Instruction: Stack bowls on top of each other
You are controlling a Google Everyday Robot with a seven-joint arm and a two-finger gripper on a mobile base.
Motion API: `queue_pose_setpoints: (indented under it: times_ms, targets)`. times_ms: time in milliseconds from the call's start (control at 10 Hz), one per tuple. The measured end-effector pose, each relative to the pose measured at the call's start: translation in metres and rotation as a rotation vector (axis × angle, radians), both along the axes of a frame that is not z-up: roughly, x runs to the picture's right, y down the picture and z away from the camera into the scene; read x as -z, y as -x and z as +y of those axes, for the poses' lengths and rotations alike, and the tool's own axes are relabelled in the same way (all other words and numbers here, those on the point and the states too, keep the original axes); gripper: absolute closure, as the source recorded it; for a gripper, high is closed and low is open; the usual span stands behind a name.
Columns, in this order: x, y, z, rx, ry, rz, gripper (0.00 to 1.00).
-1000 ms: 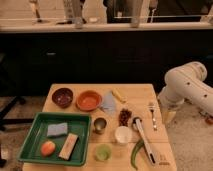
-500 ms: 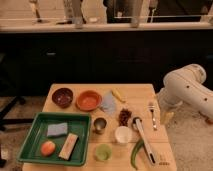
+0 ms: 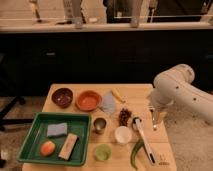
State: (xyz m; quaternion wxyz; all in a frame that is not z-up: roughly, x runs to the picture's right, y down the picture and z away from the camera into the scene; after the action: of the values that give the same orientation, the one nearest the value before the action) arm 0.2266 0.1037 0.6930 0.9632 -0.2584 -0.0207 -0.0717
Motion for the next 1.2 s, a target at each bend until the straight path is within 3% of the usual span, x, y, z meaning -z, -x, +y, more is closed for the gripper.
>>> queue_pose_setpoints:
  times_ms: [200, 800, 1200]
  targets:
    - [-0.002, 0.011, -0.001, 0.051, -0.002, -0.047, 0.20]
    - [-0.011, 0.089, -0.005, 0.265, -0.001, -0.292, 0.20]
    - [-0.011, 0.089, -0.004, 0.268, 0.000, -0.296, 0.20]
